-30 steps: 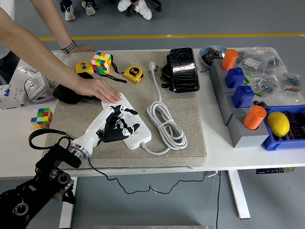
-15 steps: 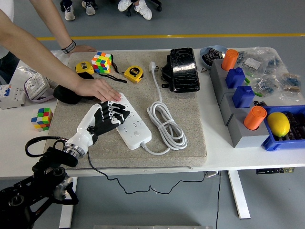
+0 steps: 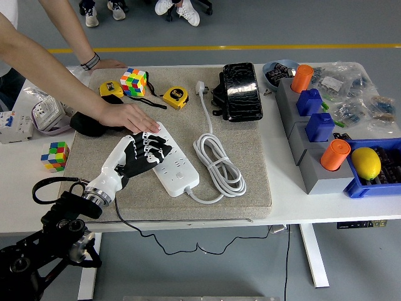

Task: Put the plug near the board,insert it into the board,press the button,pull the plug out

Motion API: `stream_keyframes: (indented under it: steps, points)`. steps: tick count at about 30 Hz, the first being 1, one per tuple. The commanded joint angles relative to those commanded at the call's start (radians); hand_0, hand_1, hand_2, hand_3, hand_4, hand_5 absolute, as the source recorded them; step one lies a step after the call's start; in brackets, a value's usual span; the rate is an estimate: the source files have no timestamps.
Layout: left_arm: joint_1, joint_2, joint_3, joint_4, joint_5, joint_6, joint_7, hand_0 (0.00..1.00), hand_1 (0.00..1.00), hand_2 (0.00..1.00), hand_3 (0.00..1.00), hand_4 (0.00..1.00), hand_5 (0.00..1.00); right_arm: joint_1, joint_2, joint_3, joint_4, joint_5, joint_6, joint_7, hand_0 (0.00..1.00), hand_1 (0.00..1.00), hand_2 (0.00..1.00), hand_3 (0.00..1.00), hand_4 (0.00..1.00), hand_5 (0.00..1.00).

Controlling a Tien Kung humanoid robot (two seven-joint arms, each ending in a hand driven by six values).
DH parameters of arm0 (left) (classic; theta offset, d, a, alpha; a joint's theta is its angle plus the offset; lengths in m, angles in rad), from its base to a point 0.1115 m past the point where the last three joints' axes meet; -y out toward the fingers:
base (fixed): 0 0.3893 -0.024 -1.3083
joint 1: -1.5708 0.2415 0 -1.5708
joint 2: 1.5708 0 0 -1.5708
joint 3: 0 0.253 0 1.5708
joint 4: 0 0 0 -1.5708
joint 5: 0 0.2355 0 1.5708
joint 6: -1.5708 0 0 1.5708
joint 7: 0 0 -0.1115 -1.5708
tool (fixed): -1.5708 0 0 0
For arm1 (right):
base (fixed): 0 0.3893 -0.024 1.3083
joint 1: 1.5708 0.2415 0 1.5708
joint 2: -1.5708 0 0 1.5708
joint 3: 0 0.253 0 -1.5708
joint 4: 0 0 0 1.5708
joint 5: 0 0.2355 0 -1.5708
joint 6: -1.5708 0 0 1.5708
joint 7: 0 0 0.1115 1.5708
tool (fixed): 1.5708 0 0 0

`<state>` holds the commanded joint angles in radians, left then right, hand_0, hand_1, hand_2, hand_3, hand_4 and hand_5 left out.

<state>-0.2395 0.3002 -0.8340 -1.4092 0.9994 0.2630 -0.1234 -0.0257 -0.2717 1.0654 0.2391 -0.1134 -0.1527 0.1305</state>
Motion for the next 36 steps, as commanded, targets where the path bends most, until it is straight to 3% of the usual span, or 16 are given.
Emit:
stream_keyframes:
  steps: [1, 6, 7, 11, 14, 19, 20, 21, 36]
  points:
    - [0.002, 0.001, -0.008, -0.008, 0.036, -0.011, 0.019, 0.204, 0.231, 0.306, 0.597, 0.811, 0.259, 0.000, 0.000, 0.001, 0.000, -0.001, 0.000, 0.000, 0.549, 0.574, 0.536, 0.505, 0.816, 0.363]
    - [0.007, 0.030, -0.084, -0.150, 0.249, -0.187, 0.220, 0.204, 0.231, 0.306, 0.597, 0.811, 0.259, -0.007, 0.001, 0.006, 0.000, -0.002, 0.001, -0.001, 0.549, 0.574, 0.536, 0.505, 0.816, 0.363]
    - [0.005, 0.034, -0.088, -0.172, 0.282, -0.219, 0.253, 0.080, 0.075, 0.154, 0.847, 0.762, 0.002, -0.007, 0.002, 0.007, 0.000, -0.002, 0.001, -0.001, 0.549, 0.574, 0.536, 0.505, 0.815, 0.362]
    - [-0.007, 0.045, -0.081, -0.244, 0.457, -0.377, 0.428, 0.080, 0.075, 0.154, 0.847, 0.762, 0.002, -0.009, 0.004, 0.015, 0.000, -0.005, 0.000, 0.001, 0.549, 0.574, 0.536, 0.505, 0.815, 0.362]
    - [-0.023, 0.050, -0.063, -0.264, 0.581, -0.442, 0.532, 0.064, 0.065, 0.141, 0.894, 0.697, 0.002, -0.006, 0.005, 0.012, 0.001, -0.007, -0.001, 0.003, 0.549, 0.574, 0.536, 0.505, 0.816, 0.363]
    - [-0.056, 0.049, -0.021, -0.247, 0.786, -0.441, 0.551, 0.064, 0.065, 0.141, 0.894, 0.697, 0.002, -0.004, 0.004, 0.010, 0.001, -0.007, -0.002, 0.003, 0.549, 0.574, 0.536, 0.505, 0.816, 0.363]
    - [-0.059, 0.049, -0.019, -0.244, 0.811, -0.440, 0.552, 0.059, 0.074, 0.153, 0.892, 0.775, 0.002, -0.004, 0.004, 0.011, 0.001, -0.007, -0.002, 0.003, 0.549, 0.574, 0.534, 0.505, 0.815, 0.363]
    - [-0.060, 0.049, -0.022, -0.240, 0.829, -0.441, 0.556, 0.059, 0.074, 0.153, 0.892, 0.775, 0.002, -0.002, 0.004, 0.007, 0.002, -0.007, -0.002, 0.004, 0.549, 0.574, 0.534, 0.505, 0.815, 0.363]
    - [-0.063, 0.044, -0.013, -0.209, 0.809, -0.472, 0.571, 0.057, 0.073, 0.152, 0.860, 0.768, 0.002, 0.002, 0.005, -0.004, 0.003, -0.012, -0.003, 0.005, 0.549, 0.574, 0.533, 0.505, 0.815, 0.362]
